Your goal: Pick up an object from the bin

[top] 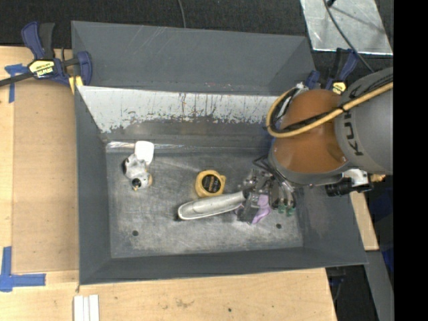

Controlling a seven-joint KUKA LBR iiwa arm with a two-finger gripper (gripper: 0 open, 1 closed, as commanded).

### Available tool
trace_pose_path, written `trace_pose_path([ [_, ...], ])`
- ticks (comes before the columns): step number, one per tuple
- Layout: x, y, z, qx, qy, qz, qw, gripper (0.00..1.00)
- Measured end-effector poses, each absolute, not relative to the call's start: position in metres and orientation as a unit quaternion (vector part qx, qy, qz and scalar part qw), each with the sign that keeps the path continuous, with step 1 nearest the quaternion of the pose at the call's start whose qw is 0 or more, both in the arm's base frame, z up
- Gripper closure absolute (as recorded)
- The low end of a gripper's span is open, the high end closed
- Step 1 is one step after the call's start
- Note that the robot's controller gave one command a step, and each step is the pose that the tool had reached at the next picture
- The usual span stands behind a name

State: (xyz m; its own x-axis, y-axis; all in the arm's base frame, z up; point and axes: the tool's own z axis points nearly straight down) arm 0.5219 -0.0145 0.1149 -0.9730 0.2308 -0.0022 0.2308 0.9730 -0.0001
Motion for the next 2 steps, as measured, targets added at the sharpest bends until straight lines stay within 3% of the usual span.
trace_pose_path([
  [1, 0.521, -0.015, 0.16, 0.11, 0.994, 0.0, -0.004, 1.0],
  [2, 0.525, -0.016, 0.229, 0.101, 0.995, 0.0, -0.001, 1.0],
])
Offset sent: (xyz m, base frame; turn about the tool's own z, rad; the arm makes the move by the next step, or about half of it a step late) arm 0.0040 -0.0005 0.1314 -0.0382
